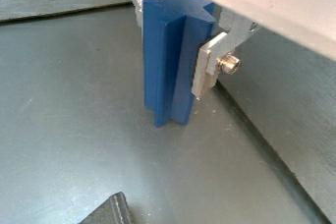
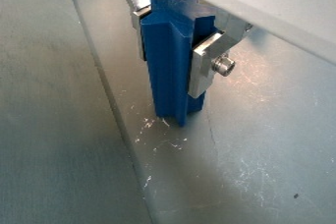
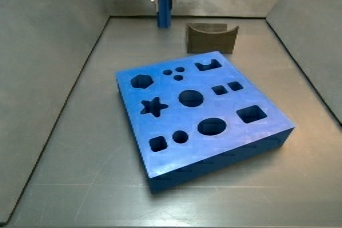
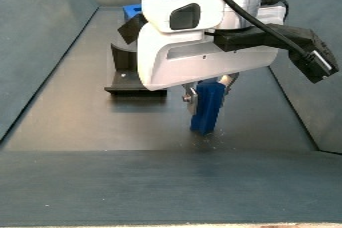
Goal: Pick up the star object. Move up. Move to above the board. Insert the star object.
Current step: Pick up the star object, then move up, then move to above the board.
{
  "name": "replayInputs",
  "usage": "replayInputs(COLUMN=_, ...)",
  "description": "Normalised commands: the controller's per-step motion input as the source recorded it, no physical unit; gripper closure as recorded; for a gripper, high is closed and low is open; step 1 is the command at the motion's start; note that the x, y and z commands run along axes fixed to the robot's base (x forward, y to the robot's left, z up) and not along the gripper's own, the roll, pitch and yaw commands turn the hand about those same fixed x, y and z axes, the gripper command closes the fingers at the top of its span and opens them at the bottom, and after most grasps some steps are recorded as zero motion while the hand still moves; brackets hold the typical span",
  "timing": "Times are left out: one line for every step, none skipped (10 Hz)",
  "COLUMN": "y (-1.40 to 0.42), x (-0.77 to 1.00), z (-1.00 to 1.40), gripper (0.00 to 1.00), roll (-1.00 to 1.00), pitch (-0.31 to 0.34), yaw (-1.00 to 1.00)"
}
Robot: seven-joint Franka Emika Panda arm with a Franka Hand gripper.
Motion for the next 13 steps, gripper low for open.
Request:
replayInputs(y=0.0, x=0.0, z=0.0, gripper=1.0, roll=0.0, pitch=0.0, yaw=0.0)
replayInputs(y=0.0, x=0.0, z=0.0, gripper=1.0, roll=0.0, pitch=0.0, yaw=0.0)
replayInputs(y=0.0, x=0.0, z=0.0, gripper=1.0, roll=0.0, pitch=0.0, yaw=0.0)
replayInputs(y=0.0, x=0.0, z=0.0, gripper=1.0, roll=0.0, pitch=0.0, yaw=0.0)
replayInputs(y=0.0, x=0.0, z=0.0, gripper=1.0, roll=0.0, pitch=0.0, yaw=0.0)
replayInputs(y=0.0, x=0.0, z=0.0, gripper=1.0, roll=0.0, pitch=0.0, yaw=0.0)
replayInputs(y=0.0, x=0.0, z=0.0, gripper=1.0, roll=0.0, pitch=0.0, yaw=0.0)
replayInputs(y=0.0, x=0.0, z=0.0, gripper=1.0, roll=0.0, pitch=0.0, yaw=0.0)
replayInputs(y=0.0, x=0.0, z=0.0, gripper=1.0, roll=0.0, pitch=0.0, yaw=0.0)
replayInputs(y=0.0, x=0.0, z=0.32, gripper=1.0, roll=0.0, pitch=0.0, yaw=0.0)
replayInputs(y=0.01, x=-0.01, z=0.26, gripper=1.0, roll=0.01, pitch=0.027, yaw=-0.01)
replayInputs(y=0.01, x=-0.01, z=0.17, gripper=1.0, roll=0.01, pitch=0.052, yaw=-0.02)
replayInputs(y=0.4, x=0.22, z=1.0, gripper=1.0, roll=-0.05, pitch=-0.18, yaw=-0.22)
